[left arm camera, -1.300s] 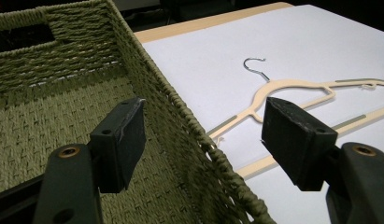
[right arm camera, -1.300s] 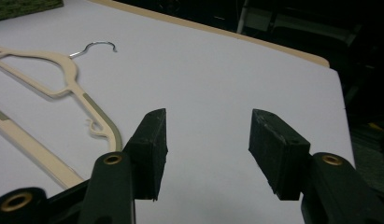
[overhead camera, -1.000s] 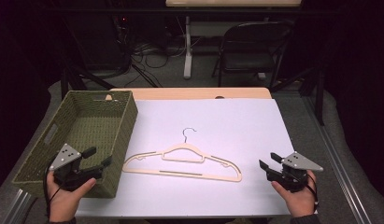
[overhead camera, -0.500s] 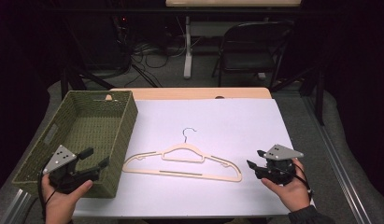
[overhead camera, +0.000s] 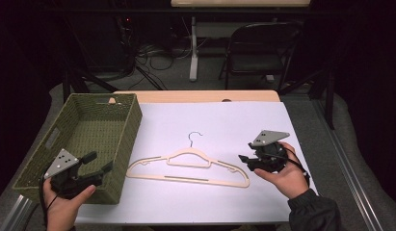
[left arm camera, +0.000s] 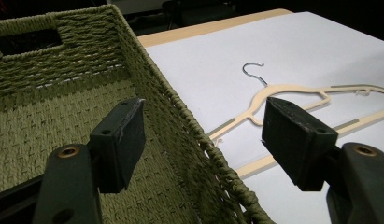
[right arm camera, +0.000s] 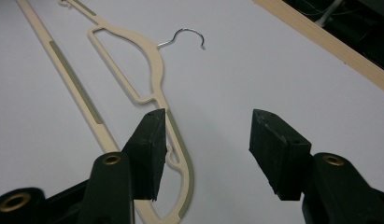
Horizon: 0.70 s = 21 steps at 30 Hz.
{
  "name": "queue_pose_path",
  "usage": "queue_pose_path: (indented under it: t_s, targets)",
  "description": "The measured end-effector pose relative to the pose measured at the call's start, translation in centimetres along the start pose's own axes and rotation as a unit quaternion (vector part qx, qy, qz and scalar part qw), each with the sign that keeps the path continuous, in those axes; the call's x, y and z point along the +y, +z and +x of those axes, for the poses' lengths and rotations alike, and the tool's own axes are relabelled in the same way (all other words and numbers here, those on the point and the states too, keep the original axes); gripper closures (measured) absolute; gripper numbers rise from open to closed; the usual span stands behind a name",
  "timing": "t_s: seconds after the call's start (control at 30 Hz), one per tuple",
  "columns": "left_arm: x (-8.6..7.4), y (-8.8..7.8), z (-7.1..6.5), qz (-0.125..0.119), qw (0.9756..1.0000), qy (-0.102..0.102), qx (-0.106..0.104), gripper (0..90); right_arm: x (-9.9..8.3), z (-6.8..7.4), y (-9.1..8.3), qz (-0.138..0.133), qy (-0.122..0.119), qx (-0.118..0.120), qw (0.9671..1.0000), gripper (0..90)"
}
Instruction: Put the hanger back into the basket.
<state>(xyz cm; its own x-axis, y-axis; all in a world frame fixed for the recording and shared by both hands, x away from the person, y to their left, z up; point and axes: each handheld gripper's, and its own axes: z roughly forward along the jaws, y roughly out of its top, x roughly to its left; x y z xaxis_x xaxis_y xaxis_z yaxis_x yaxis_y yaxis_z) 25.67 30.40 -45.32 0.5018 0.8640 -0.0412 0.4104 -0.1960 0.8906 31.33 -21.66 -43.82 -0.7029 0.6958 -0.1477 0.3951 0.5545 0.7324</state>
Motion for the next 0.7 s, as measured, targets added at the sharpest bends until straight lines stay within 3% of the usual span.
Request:
queue_pose_path:
  t_s: [0.43,0.6,0.7]
  targets:
    - [0.1,0.2,-0.2,0.005,1.0,0.005,-0.001,30.1,3.7,-0.1,1.6,0.044,-0.029,0.031,0.9981,46.3]
    - [0.0,0.1,-0.1,0.005,1.0,0.005,0.002,30.1,4.7,0.0,3.0,0.053,-0.038,0.046,0.9968,47.4]
    - [0.0,0.1,-0.1,0.005,1.0,0.005,0.002,30.1,5.3,0.5,4.2,0.043,-0.04,0.058,0.9966,48.6]
